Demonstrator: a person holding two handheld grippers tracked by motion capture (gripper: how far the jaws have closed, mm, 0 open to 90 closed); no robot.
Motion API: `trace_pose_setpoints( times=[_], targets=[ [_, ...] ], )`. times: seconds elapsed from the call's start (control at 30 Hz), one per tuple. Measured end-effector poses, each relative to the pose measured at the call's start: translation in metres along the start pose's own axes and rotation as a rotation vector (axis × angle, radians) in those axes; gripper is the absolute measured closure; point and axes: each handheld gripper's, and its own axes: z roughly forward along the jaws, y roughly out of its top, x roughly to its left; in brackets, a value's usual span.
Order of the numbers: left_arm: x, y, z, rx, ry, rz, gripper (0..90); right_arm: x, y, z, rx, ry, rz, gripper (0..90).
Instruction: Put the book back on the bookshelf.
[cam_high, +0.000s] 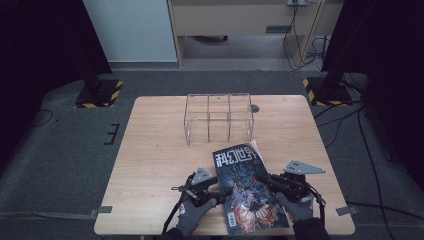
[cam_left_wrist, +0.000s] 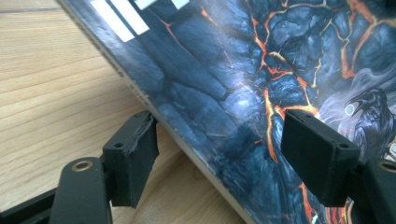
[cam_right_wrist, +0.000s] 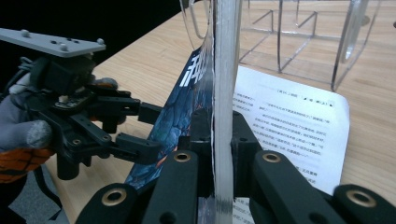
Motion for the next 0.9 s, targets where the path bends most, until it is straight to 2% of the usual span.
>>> trace_pose_setpoints(
  times=[0.33,0.77,0.9],
  targets=[
    [0.0003,-0.0010,0.0048,0.000,-0.020,0.004,25.8,0.0036,0.0012,0.0003,-0.014,0.013,-0.021,83.7],
    [0.0022,-0.0021,0.0032,-0.007,-0.042,-0.036,32.7,-0.0022,-0.0017,0.0017,-0.009,0.001,-0.007,83.6],
    [0.0011,-0.0025,0.0029,-0.006,-0.046,-0.027,32.8,-0.0036,-0.0028,0.0017,-0.008,-0.002,0.000,83.6]
  ],
)
